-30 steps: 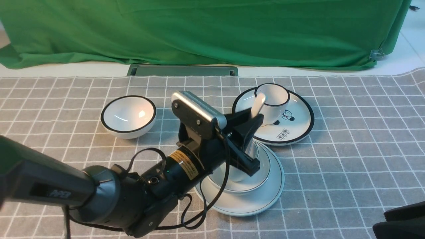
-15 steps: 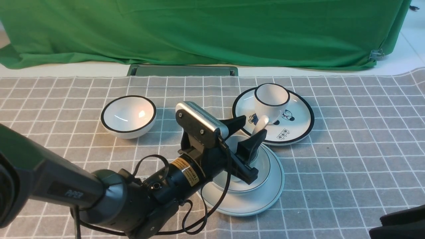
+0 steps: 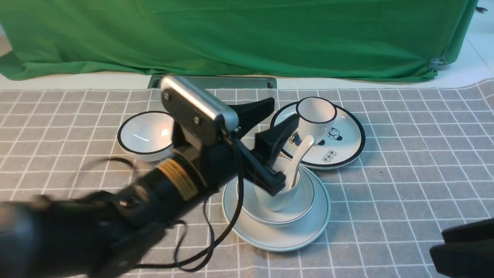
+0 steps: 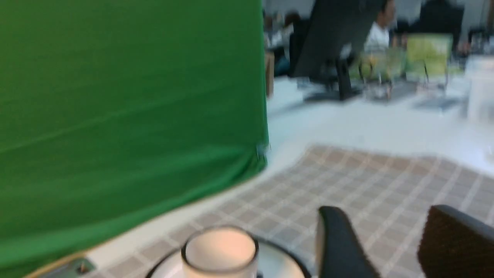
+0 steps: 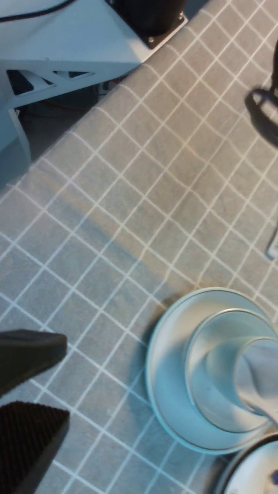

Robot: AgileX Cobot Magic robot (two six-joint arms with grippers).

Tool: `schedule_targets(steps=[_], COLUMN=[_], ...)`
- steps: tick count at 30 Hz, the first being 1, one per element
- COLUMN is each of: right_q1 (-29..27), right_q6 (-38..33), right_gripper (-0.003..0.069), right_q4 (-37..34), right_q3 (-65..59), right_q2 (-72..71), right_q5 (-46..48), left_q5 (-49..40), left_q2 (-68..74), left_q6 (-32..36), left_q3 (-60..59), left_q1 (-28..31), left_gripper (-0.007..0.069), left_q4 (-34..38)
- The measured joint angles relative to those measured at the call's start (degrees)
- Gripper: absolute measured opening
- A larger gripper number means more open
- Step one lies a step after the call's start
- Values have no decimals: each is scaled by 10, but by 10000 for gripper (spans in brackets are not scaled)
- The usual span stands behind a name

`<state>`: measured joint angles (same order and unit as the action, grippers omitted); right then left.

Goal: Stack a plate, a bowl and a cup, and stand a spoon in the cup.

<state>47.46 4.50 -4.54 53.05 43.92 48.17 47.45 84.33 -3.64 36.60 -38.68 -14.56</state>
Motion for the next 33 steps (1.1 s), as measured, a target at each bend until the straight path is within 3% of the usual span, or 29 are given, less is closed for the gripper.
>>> schedule_targets(steps=[3,7,10,17,33], right_q1=[0,0,0,0,0], right_q6=[-18,-28,-40,-45,-41], right_gripper=[238,227,190,55,74], right_q4=[1,2,2,2,2], right_q3=[4,4,4,4,4], right_q2=[0,0,0,0,0], right_q5=[-7,-8,-8,-18,-26], left_q5=[-154,-298,-350,-358,-343], left_q2=[-120,-245,-352,-548,-581], left_q6=[-20,-36,-40,-41,-28], left_q3=[-9,-29,-71,-215,-279], left_q1=[0,0,0,0,0], left_gripper=[125,27,6,5,10], left_q4=[-23,-24,-14,51,72])
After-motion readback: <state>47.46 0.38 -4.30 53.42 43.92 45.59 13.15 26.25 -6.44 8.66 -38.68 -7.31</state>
